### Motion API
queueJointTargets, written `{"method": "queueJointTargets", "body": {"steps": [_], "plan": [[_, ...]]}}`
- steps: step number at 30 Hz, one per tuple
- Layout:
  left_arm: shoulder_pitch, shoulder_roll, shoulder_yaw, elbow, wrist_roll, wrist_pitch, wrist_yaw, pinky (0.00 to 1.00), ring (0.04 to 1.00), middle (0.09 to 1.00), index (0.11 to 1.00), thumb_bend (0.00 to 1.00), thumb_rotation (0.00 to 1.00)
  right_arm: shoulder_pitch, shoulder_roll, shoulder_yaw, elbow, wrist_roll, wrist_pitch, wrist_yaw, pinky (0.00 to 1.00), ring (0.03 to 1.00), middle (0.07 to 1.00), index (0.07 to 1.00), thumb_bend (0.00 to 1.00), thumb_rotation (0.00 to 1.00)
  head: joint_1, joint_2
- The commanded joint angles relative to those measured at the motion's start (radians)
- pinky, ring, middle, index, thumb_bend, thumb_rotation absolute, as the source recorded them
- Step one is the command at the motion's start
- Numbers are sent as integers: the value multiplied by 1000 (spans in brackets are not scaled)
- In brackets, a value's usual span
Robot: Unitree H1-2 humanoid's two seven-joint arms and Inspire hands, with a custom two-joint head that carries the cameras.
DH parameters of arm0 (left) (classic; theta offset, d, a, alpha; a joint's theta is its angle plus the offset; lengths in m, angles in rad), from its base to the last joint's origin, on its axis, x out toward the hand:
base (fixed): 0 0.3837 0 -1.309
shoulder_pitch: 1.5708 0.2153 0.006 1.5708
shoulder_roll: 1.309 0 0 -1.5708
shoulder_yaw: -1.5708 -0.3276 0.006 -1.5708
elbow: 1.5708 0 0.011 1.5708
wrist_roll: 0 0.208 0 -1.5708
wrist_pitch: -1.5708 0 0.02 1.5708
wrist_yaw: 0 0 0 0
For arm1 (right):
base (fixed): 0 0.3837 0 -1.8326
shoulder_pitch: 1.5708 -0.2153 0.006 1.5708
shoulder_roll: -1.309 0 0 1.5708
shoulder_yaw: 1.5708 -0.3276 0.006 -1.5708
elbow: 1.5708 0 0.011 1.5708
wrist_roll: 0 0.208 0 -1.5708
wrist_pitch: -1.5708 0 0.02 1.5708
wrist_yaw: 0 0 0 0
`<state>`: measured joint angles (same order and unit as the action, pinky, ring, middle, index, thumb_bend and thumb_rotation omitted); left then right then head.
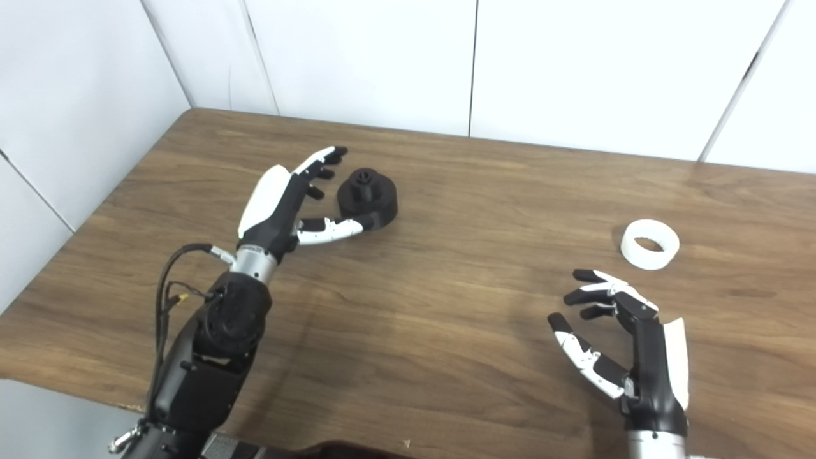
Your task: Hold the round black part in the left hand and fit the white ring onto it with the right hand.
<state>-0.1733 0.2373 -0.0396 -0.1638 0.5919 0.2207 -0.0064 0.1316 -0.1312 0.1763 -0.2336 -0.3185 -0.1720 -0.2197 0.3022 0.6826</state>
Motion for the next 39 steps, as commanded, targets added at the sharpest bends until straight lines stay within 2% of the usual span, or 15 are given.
{"method": "queueJointTargets", "body": {"steps": [1, 8, 14, 19, 24, 33, 39], "plan": [[-63, 22, 7, 5, 14, 7, 9, 685, 849, 886, 885, 820, 372, 19, 30, -18, 8, -3, -31, -1, 498, 598, 708, 499, 498, 168, 0, -1], [-113, 42, -11, 82, 47, 18, 28, 734, 893, 917, 887, 849, 371, 25, 32, -21, 2, 0, -28, -2, 494, 593, 703, 499, 498, 169, -6, 0], [-160, 51, -27, 162, 64, 15, 47, 836, 947, 940, 898, 859, 376, 23, 31, -23, 8, -2, -38, -6, 485, 586, 700, 499, 498, 169, -11, 1], [-193, 59, -44, 226, 73, 22, 51, 875, 950, 942, 896, 903, 391, 26, 34, -25, 1, 0, -29, -3, 483, 584, 700, 499, 499, 169, -15, 0], [-221, 68, -70, 270, 101, 83, 18, 941, 985, 972, 901, 943, 390, 27, 37, -25, -1, 2, -32, -5, 480, 585, 700, 499, 499, 168, -17, 1], [-246, 95, -136, 330, 136, 131, -10, 886, 999, 998, 886, 1000, 466, 30, 39, -26, -10, 2, -24, -1, 483, 585, 702, 499, 498, 168, -24, 4], [-251, 100, -165, 354, 142, 165, -30, 905, 1000, 1000, 878, 1000, 488, 27, 41, -25, -8, -14, -24, -7, 484, 583, 701, 499, 498, 170, -26, 5]]}}
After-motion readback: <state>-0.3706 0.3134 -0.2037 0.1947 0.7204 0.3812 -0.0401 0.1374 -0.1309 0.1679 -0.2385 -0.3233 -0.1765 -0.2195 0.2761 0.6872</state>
